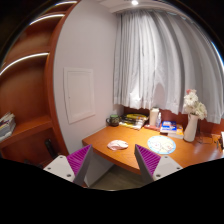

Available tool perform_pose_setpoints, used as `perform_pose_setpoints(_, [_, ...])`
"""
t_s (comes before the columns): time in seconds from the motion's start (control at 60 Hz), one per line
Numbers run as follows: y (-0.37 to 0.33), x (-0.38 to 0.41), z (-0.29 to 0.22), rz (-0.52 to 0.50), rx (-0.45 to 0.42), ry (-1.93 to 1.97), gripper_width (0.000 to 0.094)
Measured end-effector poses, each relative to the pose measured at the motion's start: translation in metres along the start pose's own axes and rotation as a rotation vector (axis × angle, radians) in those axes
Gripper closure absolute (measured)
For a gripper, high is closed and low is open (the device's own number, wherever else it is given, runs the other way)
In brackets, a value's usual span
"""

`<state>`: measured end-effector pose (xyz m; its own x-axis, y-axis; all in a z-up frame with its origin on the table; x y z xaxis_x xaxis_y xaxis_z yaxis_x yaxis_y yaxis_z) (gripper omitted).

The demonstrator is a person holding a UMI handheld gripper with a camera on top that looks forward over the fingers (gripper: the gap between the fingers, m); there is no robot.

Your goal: Arrange mouse

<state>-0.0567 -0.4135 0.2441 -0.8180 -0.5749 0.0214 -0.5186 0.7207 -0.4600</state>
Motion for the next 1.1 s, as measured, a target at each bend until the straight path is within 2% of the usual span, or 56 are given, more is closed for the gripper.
perform_pose_setpoints(0.117, [0.009,-0.008,0.016,0.029,0.045,0.025,0.009])
perform_pose_setpoints(0.283, [0.044,-0.021,0.043,0.153,0.1,0.088,0.0102])
perform_pose_setpoints(0.633, [0.159,-0.005,0.083,0.295,0.224,0.226,0.0107])
perform_pose_setpoints(1.1, [0.344,0.022,0.051,0.37,0.321,0.319,0.0114])
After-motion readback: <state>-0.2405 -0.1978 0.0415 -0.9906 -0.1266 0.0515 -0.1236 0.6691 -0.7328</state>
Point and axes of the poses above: the point between the fingertips, and its own axes, seen from behind it with the camera up: x to the left, z down, y forward, the way the camera looks, the point moved 8 cm from there along -y, backward, against the way the camera looks, and after that the axes turned 11 degrees about x, right-handed, at the moved point
